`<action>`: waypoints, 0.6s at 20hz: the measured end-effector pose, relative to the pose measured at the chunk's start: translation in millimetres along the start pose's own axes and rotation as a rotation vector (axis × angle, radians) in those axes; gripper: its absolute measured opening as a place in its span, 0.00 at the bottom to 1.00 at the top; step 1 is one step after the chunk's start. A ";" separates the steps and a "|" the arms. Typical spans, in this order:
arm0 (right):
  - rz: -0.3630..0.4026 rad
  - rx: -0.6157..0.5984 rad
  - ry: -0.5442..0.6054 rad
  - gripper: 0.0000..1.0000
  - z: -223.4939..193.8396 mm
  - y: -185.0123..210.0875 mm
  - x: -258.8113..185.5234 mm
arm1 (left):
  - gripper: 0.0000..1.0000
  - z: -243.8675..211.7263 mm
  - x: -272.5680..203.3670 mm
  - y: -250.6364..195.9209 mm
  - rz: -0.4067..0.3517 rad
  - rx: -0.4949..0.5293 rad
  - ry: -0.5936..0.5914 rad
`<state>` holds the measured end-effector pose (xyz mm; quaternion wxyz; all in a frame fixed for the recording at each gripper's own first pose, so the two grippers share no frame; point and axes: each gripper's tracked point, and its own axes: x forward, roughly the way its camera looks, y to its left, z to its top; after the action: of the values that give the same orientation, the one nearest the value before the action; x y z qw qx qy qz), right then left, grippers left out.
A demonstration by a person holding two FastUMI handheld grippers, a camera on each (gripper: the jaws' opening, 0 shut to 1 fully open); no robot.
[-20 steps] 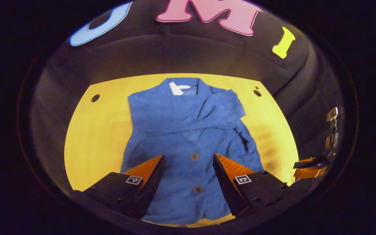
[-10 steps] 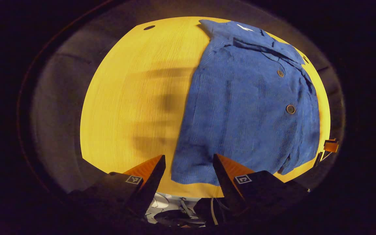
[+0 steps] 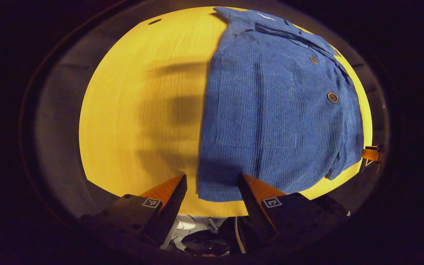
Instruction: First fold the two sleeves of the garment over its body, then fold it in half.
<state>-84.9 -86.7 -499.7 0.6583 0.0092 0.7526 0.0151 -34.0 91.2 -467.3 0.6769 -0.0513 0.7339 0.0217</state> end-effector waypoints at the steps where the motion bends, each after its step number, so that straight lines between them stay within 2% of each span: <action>1: -0.032 -0.004 0.009 0.96 -1.9 -4.9 5.7 | 0.84 -1.5 -3.1 -1.6 -0.012 -0.015 0.010; 8: -0.048 0.020 0.038 0.94 -2.8 0.0 15.5 | 0.80 2.2 1.7 -13.2 0.000 0.066 -0.021; 9: -0.041 0.026 0.039 0.88 -2.5 5.2 14.9 | 0.66 2.4 1.9 -20.9 -0.003 0.096 -0.039; 10: -0.020 0.018 0.037 0.82 -1.2 13.0 14.6 | 0.46 2.6 -0.7 -27.7 0.000 0.125 -0.060; 12: -0.017 0.026 0.005 0.34 3.2 27.3 12.7 | 0.05 0.8 1.8 -35.2 0.054 0.163 -0.088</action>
<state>-83.6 -58.9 -511.8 0.6564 0.0113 0.7544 -0.0003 -29.7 56.2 -467.8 0.7098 0.0247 0.7038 -0.0178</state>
